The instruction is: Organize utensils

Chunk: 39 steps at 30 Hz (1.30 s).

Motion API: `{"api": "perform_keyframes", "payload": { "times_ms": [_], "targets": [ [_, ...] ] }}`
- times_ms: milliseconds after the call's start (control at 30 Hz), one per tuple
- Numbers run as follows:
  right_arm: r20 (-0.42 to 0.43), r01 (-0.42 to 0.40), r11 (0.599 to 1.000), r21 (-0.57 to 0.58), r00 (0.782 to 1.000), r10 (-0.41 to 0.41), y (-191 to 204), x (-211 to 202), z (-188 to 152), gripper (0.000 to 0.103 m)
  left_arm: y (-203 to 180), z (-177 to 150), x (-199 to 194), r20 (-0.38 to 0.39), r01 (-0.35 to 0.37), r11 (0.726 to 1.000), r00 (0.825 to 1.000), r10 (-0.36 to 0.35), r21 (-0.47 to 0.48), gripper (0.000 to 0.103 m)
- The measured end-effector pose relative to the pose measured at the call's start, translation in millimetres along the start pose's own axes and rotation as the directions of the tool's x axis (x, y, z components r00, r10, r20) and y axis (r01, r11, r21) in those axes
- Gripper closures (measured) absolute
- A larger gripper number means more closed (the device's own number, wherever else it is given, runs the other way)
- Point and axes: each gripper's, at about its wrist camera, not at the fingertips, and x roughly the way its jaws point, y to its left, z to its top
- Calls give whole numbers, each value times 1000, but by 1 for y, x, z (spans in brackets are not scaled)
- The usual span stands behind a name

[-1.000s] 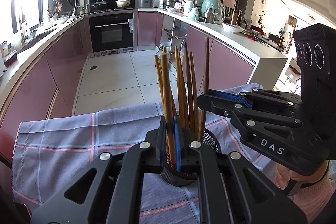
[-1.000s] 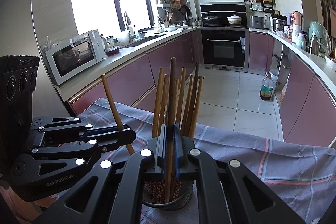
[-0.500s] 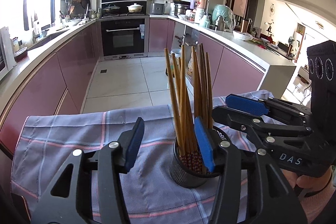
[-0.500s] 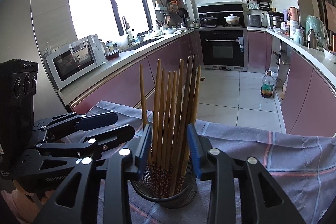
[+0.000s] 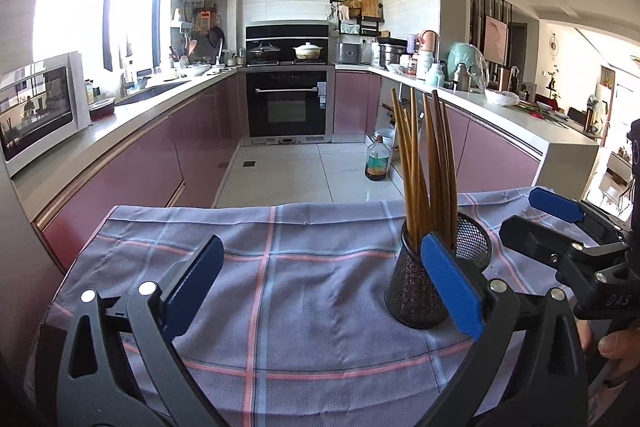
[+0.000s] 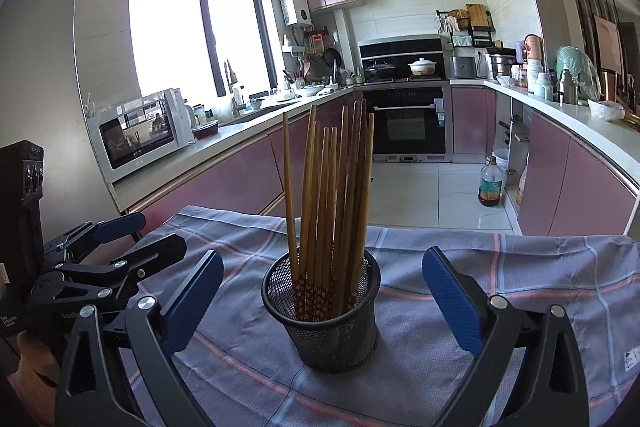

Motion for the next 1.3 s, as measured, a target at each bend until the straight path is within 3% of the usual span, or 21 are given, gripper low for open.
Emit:
{"api": "perform_keyframes", "payload": {
  "times_ms": [300,533,933,1300],
  "targets": [
    [63,38,999,4,997,-38,18,-20,-22,7,17,-27,-46,89,-61,998,994,62,-21,6],
    [128,70,997,-24,990,-67,32,-37,-33,7,12,-27,-70,142,-80,996,986,84,-37,6],
    [180,96,995,-36,980,-88,41,-57,-42,7,0,-29,-91,190,-106,994,976,110,-29,6],
    [189,89,995,-37,979,-80,43,-62,-39,7,-7,-29,-96,189,-106,994,976,108,-20,6]
  ]
}}
